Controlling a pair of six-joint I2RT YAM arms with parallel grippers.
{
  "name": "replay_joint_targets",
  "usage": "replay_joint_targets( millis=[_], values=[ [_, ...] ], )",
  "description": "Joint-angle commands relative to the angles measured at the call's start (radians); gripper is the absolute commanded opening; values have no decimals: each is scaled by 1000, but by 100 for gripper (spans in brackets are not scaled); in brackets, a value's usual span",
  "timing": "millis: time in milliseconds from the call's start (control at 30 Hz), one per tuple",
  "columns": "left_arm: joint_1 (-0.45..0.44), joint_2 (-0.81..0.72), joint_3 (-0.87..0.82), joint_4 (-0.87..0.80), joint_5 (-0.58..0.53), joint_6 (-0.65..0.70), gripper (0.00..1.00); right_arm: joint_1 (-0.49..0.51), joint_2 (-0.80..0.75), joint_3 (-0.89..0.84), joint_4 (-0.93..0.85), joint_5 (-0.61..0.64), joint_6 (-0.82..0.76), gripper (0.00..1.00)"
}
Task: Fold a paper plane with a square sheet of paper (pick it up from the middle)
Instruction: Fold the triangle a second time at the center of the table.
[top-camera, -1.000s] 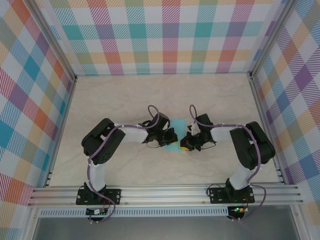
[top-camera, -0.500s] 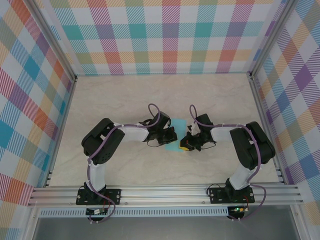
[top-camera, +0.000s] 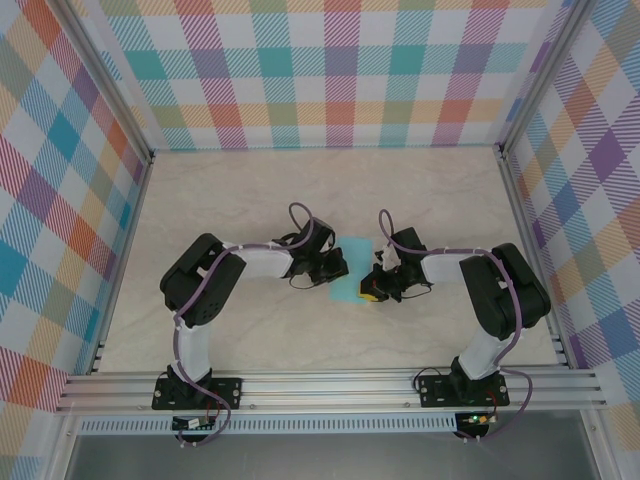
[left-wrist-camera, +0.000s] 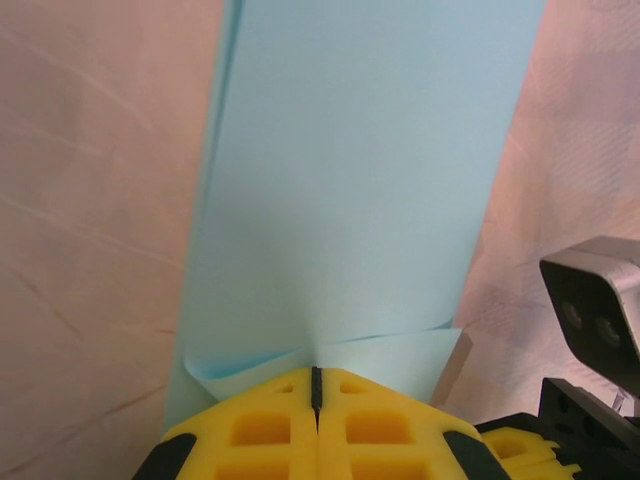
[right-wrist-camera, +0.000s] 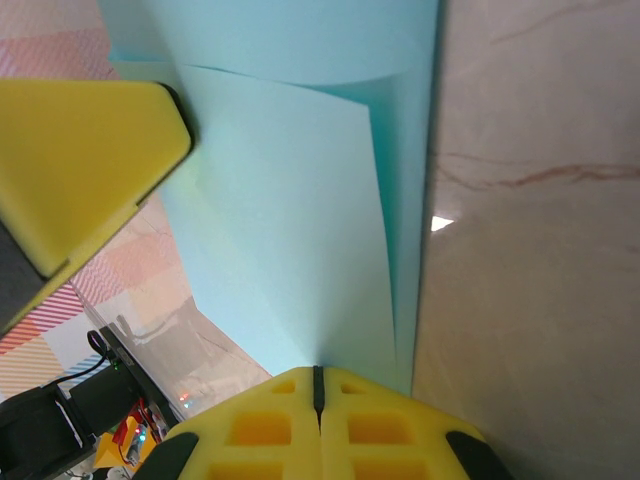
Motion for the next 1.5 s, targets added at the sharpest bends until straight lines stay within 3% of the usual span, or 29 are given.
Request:
replay_joint_targets(
  millis=[0,533,867,1200,1467],
  values=[
    [63,6,-3,-62,-109,25,2,-5,14,-30,-84,83,-23,2],
    [130,-37,-5,-41,-68,124,3,-7,9,-30,-76,61,-21,3],
    [100,-163,1,-26,26,125,6,-7,7,-12,-75,53,-17,3],
    [14,-46,-17,76,138,85,5,-7,11,-2,-74,50,-15,3],
    [10,9,-18,6,62,104,4,-7,-1,10,-72,36,-12,4]
  ],
)
